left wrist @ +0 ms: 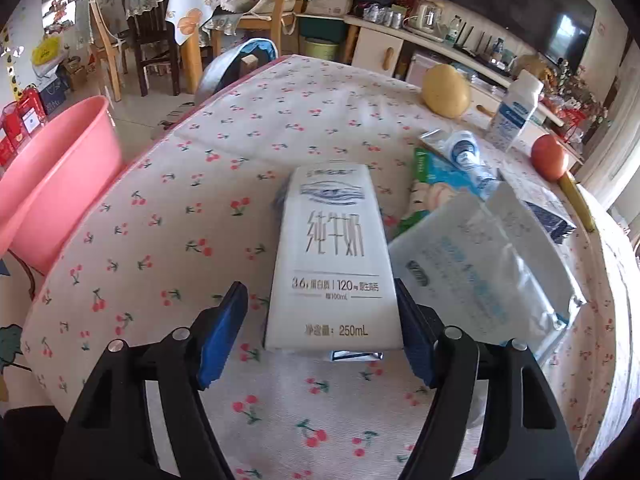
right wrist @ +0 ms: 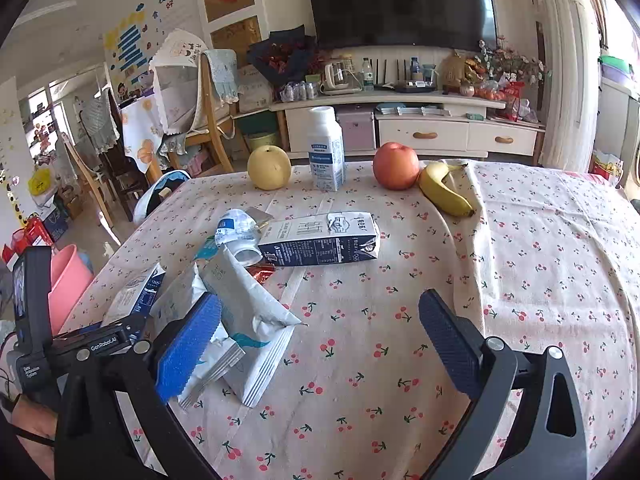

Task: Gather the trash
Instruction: 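Grasp the white wet-wipes pack with the blue feather with the left tool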

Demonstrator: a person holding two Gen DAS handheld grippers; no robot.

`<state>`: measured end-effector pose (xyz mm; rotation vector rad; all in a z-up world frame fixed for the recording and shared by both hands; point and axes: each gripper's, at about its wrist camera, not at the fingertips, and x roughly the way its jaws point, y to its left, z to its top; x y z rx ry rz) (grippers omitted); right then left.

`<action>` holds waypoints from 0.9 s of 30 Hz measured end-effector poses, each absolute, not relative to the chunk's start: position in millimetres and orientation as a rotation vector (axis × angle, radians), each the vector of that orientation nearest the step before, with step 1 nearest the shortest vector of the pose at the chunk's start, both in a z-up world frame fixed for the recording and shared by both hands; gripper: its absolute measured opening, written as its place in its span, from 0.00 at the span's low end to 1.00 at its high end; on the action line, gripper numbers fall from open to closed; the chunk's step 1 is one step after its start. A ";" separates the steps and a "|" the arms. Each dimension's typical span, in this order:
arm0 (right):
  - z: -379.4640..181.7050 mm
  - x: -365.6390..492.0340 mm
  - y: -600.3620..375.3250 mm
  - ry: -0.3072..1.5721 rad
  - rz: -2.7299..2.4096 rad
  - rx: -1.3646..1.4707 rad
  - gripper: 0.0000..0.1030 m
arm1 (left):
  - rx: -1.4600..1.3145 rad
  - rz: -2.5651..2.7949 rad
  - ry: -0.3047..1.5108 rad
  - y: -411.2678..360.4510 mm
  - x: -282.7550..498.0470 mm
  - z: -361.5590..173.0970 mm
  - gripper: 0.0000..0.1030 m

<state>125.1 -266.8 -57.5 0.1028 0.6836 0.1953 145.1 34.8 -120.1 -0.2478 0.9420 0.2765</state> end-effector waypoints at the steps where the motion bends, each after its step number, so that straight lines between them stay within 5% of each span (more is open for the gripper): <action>1: -59.2 127.1 -267.8 0.695 0.197 0.110 0.95 | -0.238 0.296 0.948 40.6 145.6 -121.6 0.71; 13: -84.1 152.6 -255.8 0.846 0.232 0.134 0.95 | -0.235 0.141 0.876 14.0 127.2 -72.6 0.71; 27: -84.0 153.3 -277.3 0.852 0.171 0.156 0.95 | -0.600 0.029 1.053 -17.5 165.9 -118.4 0.71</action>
